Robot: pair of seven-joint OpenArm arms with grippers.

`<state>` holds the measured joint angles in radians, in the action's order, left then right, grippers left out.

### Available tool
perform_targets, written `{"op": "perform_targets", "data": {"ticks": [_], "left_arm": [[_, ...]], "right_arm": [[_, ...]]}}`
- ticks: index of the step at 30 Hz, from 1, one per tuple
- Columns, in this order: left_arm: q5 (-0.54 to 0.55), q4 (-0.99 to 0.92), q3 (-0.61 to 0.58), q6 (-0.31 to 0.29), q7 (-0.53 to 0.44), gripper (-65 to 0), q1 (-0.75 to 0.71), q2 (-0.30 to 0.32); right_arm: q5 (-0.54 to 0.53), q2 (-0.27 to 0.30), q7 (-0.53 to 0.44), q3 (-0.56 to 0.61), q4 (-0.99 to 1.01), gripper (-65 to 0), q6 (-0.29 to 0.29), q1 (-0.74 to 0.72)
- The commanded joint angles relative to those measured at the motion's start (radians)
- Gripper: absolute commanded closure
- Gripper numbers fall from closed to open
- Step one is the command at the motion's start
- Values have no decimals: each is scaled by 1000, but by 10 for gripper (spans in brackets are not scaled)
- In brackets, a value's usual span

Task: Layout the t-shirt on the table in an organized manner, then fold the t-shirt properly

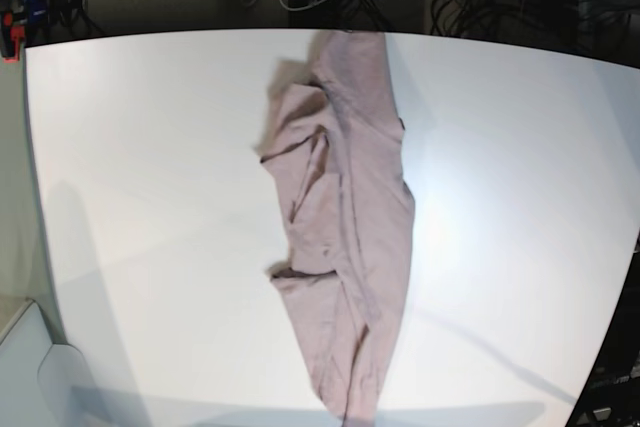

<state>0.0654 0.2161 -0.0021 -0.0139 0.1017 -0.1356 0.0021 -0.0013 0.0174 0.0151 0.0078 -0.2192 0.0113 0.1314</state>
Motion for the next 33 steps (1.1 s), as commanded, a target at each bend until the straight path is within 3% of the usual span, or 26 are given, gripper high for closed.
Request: {"op": "perform_targets", "data": {"ticks": [1, 33], "left_arm": [[6, 1, -3, 12, 2, 0, -6, 0], [6, 21, 0, 12, -3, 0, -16, 6]], "right_arm": [[-6, 3, -4, 1, -4, 0, -17, 7], [-6, 3, -13, -1, -6, 0, -17, 9]]}}
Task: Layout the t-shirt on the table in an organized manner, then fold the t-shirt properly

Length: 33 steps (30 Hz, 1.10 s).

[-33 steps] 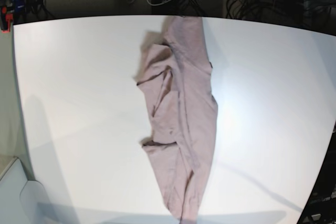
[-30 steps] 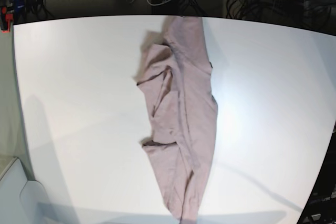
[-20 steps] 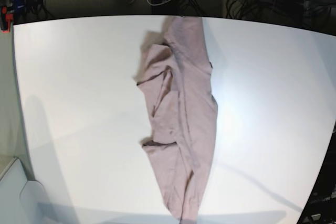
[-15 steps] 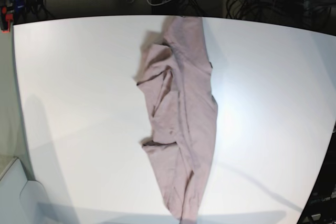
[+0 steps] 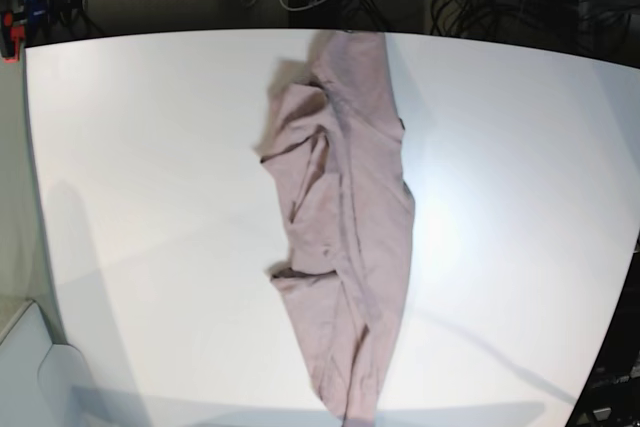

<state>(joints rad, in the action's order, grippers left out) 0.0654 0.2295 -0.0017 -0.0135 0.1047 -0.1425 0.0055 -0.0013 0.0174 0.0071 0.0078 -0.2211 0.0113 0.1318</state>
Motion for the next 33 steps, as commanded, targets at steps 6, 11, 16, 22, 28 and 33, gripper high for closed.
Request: {"op": "perform_targets", "data": {"ticks": [6, 11, 16, 22, 28, 33], "left_arm": [[6, 225, 1, 11, -6, 0, -136, 26], [6, 523, 1, 11, -6, 0, -325, 69], [7, 855, 1, 13, -3, 0, -517, 135], [7, 1246, 4, 19, -1, 0, -722, 193], [7, 1536, 90, 19, -1, 0, -854, 187], [7, 1712, 148, 19, 0, 0, -925, 178]], "right_arm": [[-6, 26, -6, -1, -169, 0, -17, 107], [-7, 62, -6, -1, -502, 0, -20, 320], [-12, 89, -3, -4, -834, 0, -76, 510], [-130, 160, 31, -10, -1205, 0, -176, 717], [-248, 237, 110, -38, -1538, 0, -176, 851], [-250, 238, 139, -121, -1788, 0, -176, 945]]}}
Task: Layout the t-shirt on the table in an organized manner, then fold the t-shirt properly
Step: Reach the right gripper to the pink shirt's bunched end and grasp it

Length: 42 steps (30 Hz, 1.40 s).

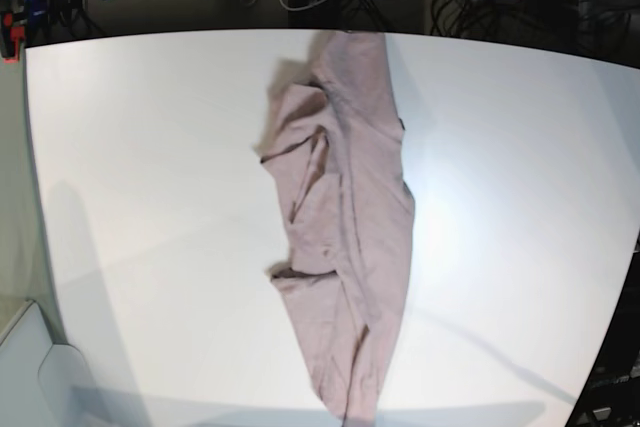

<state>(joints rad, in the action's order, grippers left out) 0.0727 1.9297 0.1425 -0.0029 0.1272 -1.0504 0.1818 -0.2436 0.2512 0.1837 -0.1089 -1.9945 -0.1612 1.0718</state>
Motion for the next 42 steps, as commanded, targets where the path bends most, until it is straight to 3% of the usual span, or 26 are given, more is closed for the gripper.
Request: {"op": "perform_targets", "data": {"ticks": [1, 6, 14, 20, 24, 27, 30, 34, 42], "left_arm": [[0, 37, 13, 8, -22, 0, -26, 2], [17, 84, 27, 8, -22, 0, -32, 3], [299, 87, 134, 1, -21, 0, 8, 8], [310, 89, 187, 1, -21, 0, 34, 5], [312, 86, 199, 1, -21, 0, 34, 3], [316, 86, 207, 1, -21, 0, 31, -1], [318, 86, 207, 1, -21, 0, 29, -1], [318, 84, 207, 4, -21, 0, 29, -3], [319, 86, 207, 5, -21, 0, 38, -3]], "right_arm": [[-7, 4, -48, -12, -42, 0, -4, 17], [-7, 6, -39, -15, -50, 0, -4, -25], [-10, 1, -42, 15, -52, 0, -5, -190], [-10, 1, -37, 191, -52, -6, -5, -351], [-7, 1, -23, 367, -48, -142, -5, -436], [-7, -16, 101, 472, -47, -280, -5, -542], [-7, -48, 238, 507, -30, -354, -5, -634], [-6, -77, 322, 509, -29, -367, -5, -694], [-6, -102, 320, 521, 85, -367, -5, -706]]}}
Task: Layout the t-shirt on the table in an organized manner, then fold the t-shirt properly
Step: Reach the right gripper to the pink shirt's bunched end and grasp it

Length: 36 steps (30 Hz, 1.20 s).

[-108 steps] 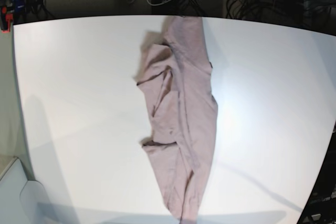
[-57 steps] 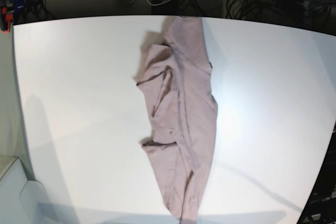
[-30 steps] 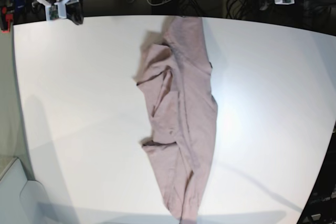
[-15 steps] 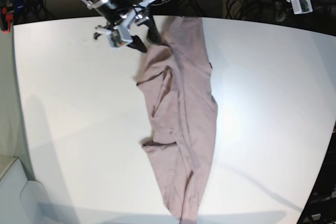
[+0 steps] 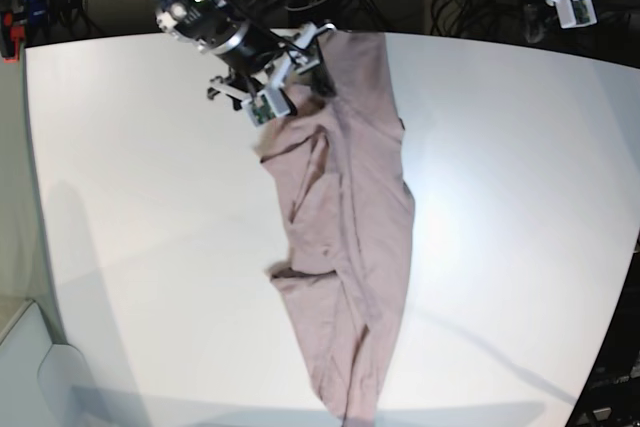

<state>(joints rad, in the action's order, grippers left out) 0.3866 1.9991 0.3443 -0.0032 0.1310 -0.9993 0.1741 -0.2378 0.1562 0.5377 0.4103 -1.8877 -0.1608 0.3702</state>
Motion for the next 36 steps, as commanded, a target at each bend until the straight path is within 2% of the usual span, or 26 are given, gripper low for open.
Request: {"op": "perform_targets", "data": {"ticks": [1, 18, 26, 32, 34, 36], "left_arm": [[5, 16, 5, 7, -24, 0, -11, 5], [5, 16, 5, 7, -24, 0, 7, 5], [5, 15, 5, 7, -24, 0, 6, 5], [5, 15, 12, 7, -24, 0, 3, 5], [5, 15, 22, 7, -24, 0, 3, 5], [5, 13, 26, 7, -24, 0, 3, 5]], "right_arm": [[-11, -11, -34, -1, 0, -367, -6, -6], [-11, -17, -34, 0, 75, -367, -6, -49], [-11, -65, -28, 3, 119, -367, -6, -66], [-13, -70, -29, 3, 145, -365, -6, -92], [-15, -70, -28, 3, 145, -337, -6, -98], [-16, -70, -31, 3, 145, -267, -7, -99]]}}
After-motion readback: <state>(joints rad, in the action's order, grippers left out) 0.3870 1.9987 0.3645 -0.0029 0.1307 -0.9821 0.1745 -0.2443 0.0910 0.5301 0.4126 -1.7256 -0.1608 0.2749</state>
